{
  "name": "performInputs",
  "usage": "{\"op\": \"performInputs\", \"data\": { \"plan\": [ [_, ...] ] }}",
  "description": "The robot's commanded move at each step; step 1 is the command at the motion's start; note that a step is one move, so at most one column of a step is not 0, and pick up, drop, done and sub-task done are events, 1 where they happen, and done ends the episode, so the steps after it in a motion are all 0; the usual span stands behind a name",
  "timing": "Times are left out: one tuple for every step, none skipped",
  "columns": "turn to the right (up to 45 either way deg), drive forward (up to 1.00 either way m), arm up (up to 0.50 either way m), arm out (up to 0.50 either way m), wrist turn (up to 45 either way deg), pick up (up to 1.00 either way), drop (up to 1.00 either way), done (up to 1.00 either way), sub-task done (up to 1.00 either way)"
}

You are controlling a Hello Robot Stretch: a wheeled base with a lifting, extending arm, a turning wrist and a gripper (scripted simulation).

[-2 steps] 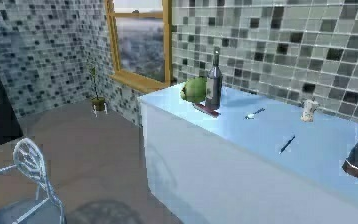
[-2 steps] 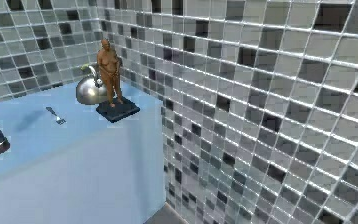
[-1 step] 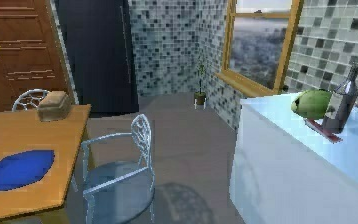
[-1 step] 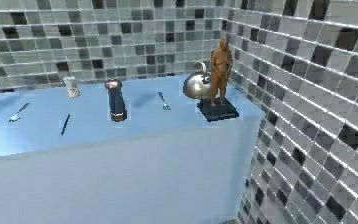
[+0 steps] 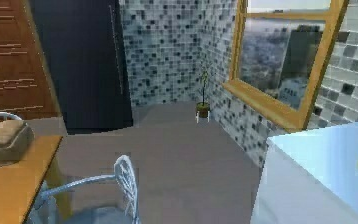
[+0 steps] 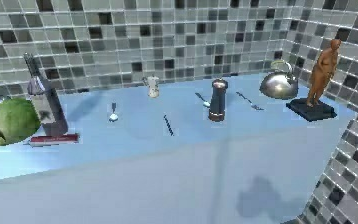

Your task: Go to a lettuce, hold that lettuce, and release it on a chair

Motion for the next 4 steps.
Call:
{"op": "performInputs", "data": {
  "plan": [
    [-33.0,0.00,0.00,0.00,0.0,0.00,0.00,0.00,0.00],
    [0.0,0.00,0.50,0.00,0.0,0.00,0.00,0.00,0.00],
    [0.0,0.00,0.38,0.00,0.0,0.00,0.00,0.00,0.00],
    [0.0,0.00,0.00,0.50,0.0,0.00,0.00,0.00,0.00]
  ]
}}
